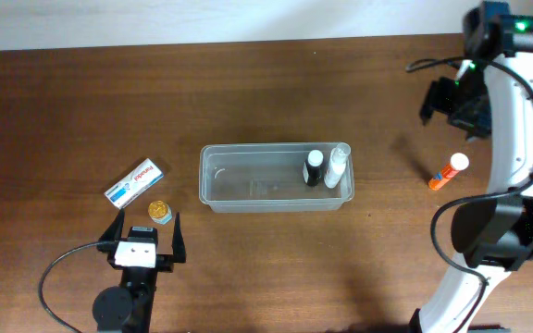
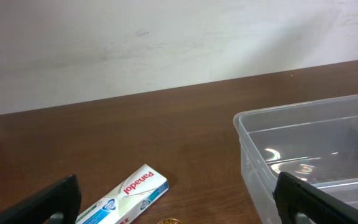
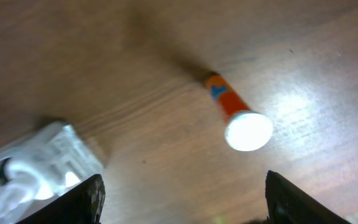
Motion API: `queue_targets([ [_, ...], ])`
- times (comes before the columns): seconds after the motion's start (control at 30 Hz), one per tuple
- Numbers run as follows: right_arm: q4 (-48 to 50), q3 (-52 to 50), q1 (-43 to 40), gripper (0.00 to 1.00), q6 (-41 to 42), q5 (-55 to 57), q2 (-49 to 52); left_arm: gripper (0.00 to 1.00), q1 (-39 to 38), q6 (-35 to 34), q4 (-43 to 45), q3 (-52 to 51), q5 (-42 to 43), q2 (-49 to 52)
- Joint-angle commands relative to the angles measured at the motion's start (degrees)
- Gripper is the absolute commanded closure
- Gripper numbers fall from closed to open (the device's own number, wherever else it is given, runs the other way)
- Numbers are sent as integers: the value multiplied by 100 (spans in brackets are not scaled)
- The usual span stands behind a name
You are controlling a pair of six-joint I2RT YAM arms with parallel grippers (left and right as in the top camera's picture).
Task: Pack container
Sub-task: 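Lift the right gripper out and move it right toward the orange tube, then lower the right gripper over the orange tube and grasp it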
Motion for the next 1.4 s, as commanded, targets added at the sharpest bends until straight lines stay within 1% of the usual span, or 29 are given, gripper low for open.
queue_targets([
  [0.0, -33, -140, -286, 26, -162, -72, -125, 1, 26, 92, 9, -44, 0, -28],
  [0.23, -33, -352, -841, 25, -269, -79, -122, 1, 26, 92, 9, -44, 0, -28],
  [0.33, -31, -551, -955, 25, -525, -229, -122, 1, 26, 92, 9, -44, 0, -28],
  [0.57, 138, -828, -984, 25, -1014, -337, -122, 1, 26, 92, 9, -44, 0, -28],
  [0.73, 413, -1080, -986, 25, -1064, -350, -120, 1, 26, 92, 9, -44, 0, -28],
  [0.97, 1027, -1843, -984, 25, -1141, -452, -120, 1, 26, 92, 9, -44, 0, -28],
  [1.1, 1156, -2017, -984, 27, -1141, -459, -120, 1, 26, 92, 9, -44, 0, -28],
  [1.17, 1209, -2059, -984, 28, -1141, -459, -120, 1, 26, 92, 9, -44, 0, -28],
  [1.3, 1335, -2146, -984, 39, -1141, -459, -120, 0, 26, 92, 9, -44, 0, -28],
  [1.37, 1390, -2223, -979, 42, -1141, -459, -120, 1, 26, 92, 9, -44, 0, -28],
])
